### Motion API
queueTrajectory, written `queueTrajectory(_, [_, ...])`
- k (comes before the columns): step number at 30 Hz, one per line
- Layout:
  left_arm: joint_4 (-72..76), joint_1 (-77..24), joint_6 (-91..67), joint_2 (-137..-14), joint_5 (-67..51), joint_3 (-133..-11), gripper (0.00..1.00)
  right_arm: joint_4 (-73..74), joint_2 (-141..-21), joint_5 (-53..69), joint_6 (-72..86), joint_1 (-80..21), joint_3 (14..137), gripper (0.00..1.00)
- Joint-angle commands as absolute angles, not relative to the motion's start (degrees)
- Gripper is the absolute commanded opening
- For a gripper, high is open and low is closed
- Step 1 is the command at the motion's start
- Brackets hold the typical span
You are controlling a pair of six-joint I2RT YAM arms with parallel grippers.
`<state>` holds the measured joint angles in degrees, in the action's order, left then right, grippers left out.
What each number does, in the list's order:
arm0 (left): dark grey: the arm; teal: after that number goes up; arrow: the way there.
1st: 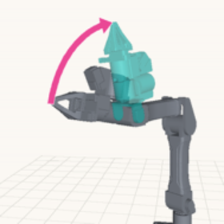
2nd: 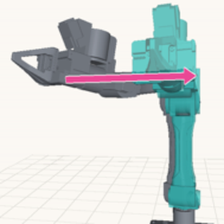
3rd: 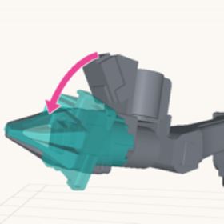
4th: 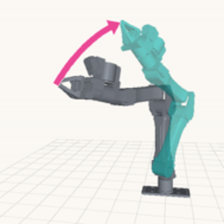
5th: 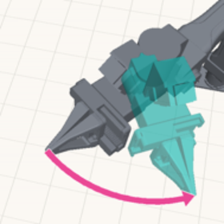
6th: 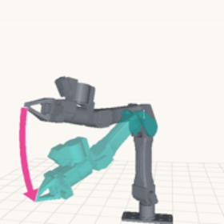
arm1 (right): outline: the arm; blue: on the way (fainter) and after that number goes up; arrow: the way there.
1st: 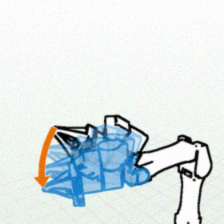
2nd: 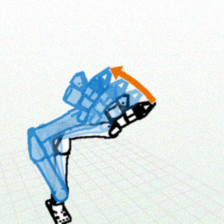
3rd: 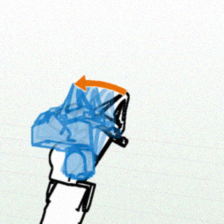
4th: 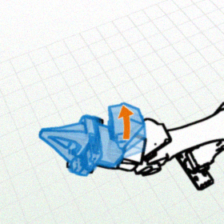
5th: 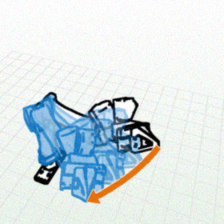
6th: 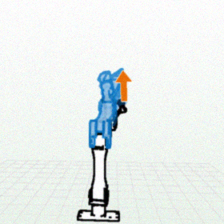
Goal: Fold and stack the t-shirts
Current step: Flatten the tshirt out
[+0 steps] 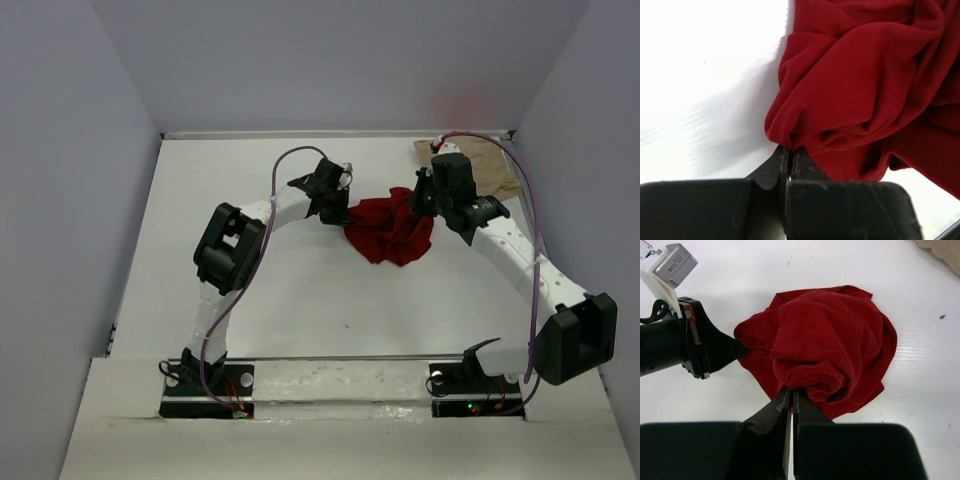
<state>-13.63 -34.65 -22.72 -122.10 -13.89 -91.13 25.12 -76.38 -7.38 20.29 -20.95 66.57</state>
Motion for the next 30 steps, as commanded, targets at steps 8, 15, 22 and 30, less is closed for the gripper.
queueTrajectory(8, [-18.3, -34.5, -19.9, -114.8, -5.9, -94.0, 0.0, 22.8, -74.6, -7.9, 20.8, -20.9, 63.2, 0.0])
queueTrajectory(15, [-22.3, -33.5, -17.4, -113.6, -1.2, -97.9, 0.0, 22.6, -73.0, -9.4, 21.1, -20.9, 59.2, 0.0])
queueTrajectory(22, [-23.1, -31.3, -16.3, -112.9, -0.6, -97.6, 0.0, 22.7, -72.3, -9.9, 21.2, -20.9, 57.1, 0.0])
queueTrajectory(30, [-22.9, -30.1, -16.0, -113.2, -1.1, -95.8, 0.0, 21.3, -73.1, -8.5, 21.3, -20.9, 55.1, 0.0])
